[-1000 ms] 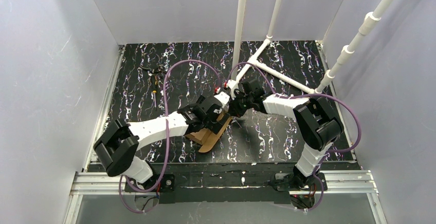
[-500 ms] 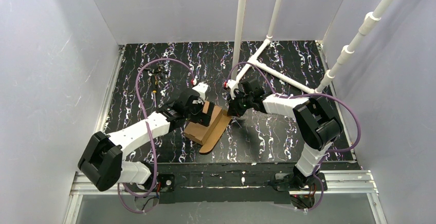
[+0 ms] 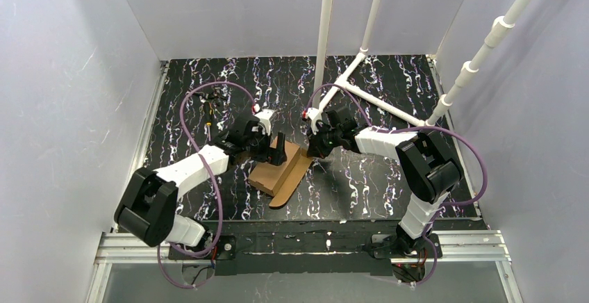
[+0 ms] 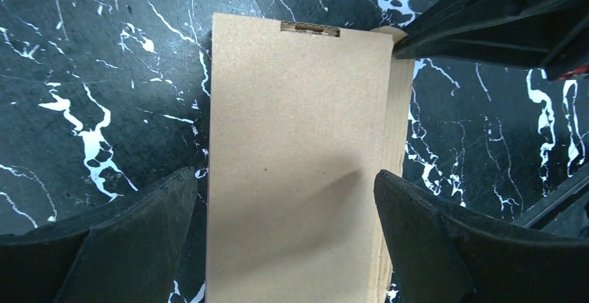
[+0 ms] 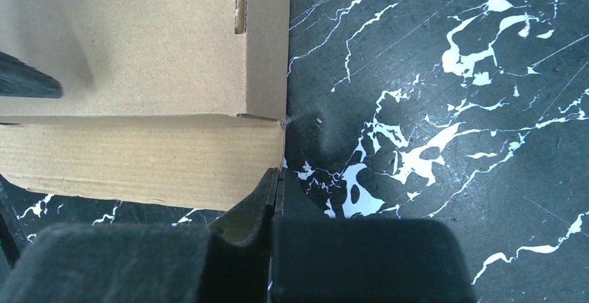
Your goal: Fold the paper box
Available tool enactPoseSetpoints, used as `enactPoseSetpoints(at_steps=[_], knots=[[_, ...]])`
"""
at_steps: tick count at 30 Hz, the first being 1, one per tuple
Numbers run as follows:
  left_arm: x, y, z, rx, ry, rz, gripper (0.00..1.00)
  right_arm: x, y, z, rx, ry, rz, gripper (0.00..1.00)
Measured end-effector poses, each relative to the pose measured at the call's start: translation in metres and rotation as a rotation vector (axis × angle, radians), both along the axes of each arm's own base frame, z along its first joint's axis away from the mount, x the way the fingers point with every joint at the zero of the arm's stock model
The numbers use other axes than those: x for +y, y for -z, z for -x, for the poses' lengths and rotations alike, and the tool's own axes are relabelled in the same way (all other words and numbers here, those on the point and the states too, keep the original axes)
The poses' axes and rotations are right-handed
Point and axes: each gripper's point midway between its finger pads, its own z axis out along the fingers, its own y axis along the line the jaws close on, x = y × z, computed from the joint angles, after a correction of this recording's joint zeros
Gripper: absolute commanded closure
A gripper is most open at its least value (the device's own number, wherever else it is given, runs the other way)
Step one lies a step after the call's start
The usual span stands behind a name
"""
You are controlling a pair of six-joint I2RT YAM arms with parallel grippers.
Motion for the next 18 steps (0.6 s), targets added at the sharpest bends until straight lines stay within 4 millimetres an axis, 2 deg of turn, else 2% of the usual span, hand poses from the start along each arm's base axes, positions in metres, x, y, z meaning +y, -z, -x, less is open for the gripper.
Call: enactPoseSetpoints(at_steps=[7, 18], knots=[[0.000, 0.024, 0.004, 0.074, 0.003, -0.026, 0.06, 0.001, 0.000, 0.001, 0.002, -0.004, -0.003, 0.99], [-0.004, 0.025, 0.004, 0.097, 0.004, -0.004, 0.13, 0.001, -0.001, 0.001, -0.007, -0.018, -0.001, 0.99]])
